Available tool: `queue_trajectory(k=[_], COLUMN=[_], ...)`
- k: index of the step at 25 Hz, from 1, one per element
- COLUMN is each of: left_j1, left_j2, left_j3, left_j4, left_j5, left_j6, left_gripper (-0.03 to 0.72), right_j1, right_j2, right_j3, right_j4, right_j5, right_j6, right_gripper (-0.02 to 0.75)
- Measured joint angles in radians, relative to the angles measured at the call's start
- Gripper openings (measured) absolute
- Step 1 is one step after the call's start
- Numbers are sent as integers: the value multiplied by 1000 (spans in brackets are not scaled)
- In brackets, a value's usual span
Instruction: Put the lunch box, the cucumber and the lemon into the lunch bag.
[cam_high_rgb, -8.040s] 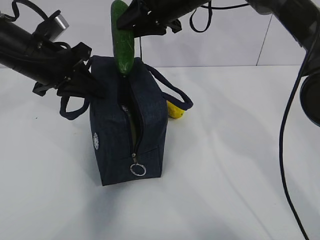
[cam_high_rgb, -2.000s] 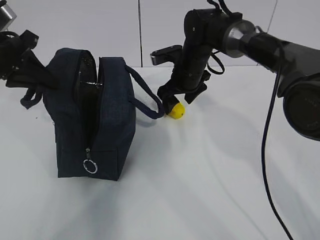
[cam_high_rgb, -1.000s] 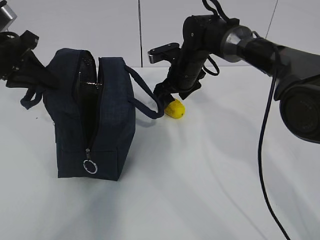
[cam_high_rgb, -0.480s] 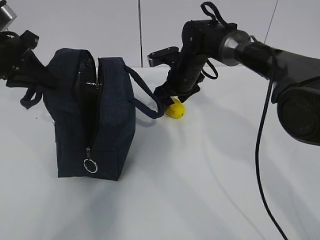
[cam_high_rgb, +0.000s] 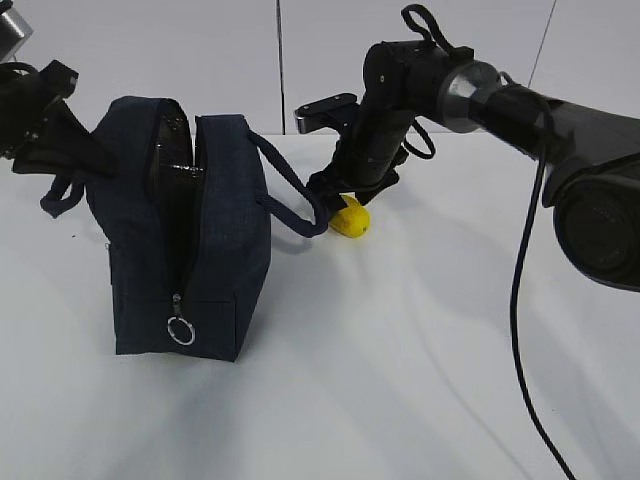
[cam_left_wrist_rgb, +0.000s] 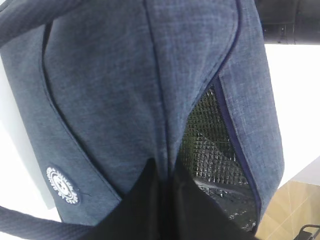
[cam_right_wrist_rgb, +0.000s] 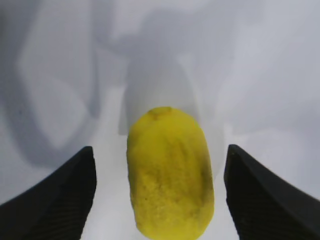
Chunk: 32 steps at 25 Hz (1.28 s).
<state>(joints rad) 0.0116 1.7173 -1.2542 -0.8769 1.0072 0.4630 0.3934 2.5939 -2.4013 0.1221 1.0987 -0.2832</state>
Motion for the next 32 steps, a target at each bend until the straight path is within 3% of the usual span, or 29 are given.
queue_trajectory(k=[20, 23, 27, 32], left_j1=[0, 0, 0, 0], left_j2=[0, 0, 0, 0], left_j3=[0, 0, 0, 0], left_j4=[0, 0, 0, 0], left_j5=[-6, -6, -6, -7], left_j6=[0, 0, 1, 1], left_gripper=[-3, -3, -4, -3], right_j1=[0, 0, 0, 0], right_j2=[23, 23, 23, 23], right_j3=[0, 0, 0, -11], right_j4=[0, -2, -27, -37], right_j5=[10, 16, 23, 67], right_j6=[0, 12, 38, 44], right_gripper=[582, 535, 411, 379])
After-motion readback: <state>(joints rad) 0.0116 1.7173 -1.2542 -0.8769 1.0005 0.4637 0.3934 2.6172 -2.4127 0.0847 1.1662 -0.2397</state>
